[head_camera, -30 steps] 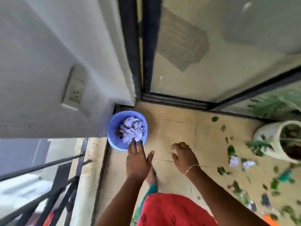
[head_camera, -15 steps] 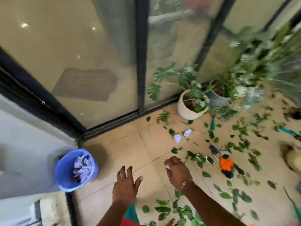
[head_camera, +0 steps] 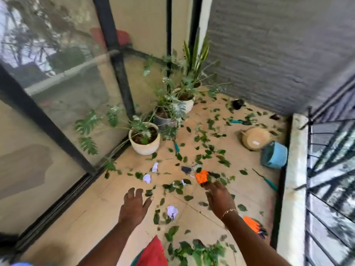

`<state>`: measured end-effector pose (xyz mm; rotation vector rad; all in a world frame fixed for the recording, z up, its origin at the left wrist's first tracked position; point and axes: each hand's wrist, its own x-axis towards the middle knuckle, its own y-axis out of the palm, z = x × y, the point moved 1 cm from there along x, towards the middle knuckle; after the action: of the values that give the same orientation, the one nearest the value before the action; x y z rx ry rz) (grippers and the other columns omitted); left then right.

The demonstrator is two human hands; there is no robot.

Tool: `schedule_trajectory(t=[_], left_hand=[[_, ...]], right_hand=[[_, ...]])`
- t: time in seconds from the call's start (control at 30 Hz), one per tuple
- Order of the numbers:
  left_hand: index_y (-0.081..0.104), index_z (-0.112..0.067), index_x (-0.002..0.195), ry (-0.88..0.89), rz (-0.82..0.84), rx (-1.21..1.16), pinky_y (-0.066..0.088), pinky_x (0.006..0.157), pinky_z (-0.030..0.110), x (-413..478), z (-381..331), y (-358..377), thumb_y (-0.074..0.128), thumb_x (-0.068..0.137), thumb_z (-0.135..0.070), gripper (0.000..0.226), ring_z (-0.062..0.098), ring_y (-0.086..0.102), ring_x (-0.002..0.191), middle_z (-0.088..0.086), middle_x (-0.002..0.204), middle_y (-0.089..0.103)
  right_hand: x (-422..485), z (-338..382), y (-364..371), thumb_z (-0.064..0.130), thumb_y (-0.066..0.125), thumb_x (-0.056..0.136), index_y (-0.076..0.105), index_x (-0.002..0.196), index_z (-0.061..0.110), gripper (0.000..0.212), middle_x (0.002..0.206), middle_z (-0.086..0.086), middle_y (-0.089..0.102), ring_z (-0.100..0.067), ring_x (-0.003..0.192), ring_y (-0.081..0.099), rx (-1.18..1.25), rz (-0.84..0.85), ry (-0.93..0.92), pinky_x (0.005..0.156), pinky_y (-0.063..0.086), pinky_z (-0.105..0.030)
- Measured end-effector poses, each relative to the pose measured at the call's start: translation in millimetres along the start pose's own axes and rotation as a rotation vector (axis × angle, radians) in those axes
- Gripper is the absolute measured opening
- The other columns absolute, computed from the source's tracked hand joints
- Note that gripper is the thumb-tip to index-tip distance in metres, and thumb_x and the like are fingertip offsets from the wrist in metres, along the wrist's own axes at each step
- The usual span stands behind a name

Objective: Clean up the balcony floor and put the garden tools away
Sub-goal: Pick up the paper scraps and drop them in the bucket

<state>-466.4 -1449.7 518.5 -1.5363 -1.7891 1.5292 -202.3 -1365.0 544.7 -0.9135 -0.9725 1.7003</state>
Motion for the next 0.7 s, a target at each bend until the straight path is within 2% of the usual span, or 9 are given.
schedule_trajectory(t=[0.1, 0.33, 0.57, 0.7], left_hand=[[0.039, -0.014, 0.137, 0.039, 0.032, 0.021, 0.038, 0.102, 0.040, 16, -23, 2, 0.044, 0.096, -0.042, 0.050, 0.030, 0.025, 0.135, 0.012, 0.145, 0.027], [0.046, -0.013, 0.132, 0.054, 0.076, -0.001, 0.039, 0.099, 0.038, 43, -58, 17, 0.045, 0.096, -0.044, 0.048, 0.029, 0.032, 0.130, 0.011, 0.139, 0.035], [0.048, -0.013, 0.130, -0.045, 0.128, -0.085, 0.039, 0.099, 0.035, 83, -52, 14, 0.047, 0.095, -0.043, 0.045, 0.028, 0.037, 0.127, 0.010, 0.133, 0.041], [0.052, -0.009, 0.124, -0.072, 0.111, -0.106, 0.038, 0.096, 0.035, 120, -45, 2, 0.050, 0.095, -0.038, 0.041, 0.030, 0.041, 0.123, 0.013, 0.129, 0.044]], right_hand=[[-2, -27, -5, 0.014, 0.055, 0.087, 0.062, 0.114, 0.010, 0.028, 0.115, -0.015, 0.056, -0.036, 0.101, 0.055, 0.028, -0.040, 0.088, 0.081, 0.046, -0.036], [-3, -63, 1, 0.018, 0.052, 0.090, 0.062, 0.111, 0.012, 0.023, 0.107, -0.010, 0.057, -0.032, 0.096, 0.057, 0.011, 0.021, 0.161, 0.074, 0.046, -0.034], [65, -49, 16, 0.021, 0.049, 0.093, 0.058, 0.115, 0.016, 0.025, 0.115, -0.005, 0.054, -0.025, 0.101, 0.057, -0.033, 0.166, 0.122, 0.077, 0.044, -0.026], [117, -35, 23, 0.022, 0.050, 0.093, 0.059, 0.114, 0.016, 0.025, 0.117, -0.006, 0.055, -0.025, 0.096, 0.059, -0.025, 0.220, 0.075, 0.077, 0.048, -0.031]])
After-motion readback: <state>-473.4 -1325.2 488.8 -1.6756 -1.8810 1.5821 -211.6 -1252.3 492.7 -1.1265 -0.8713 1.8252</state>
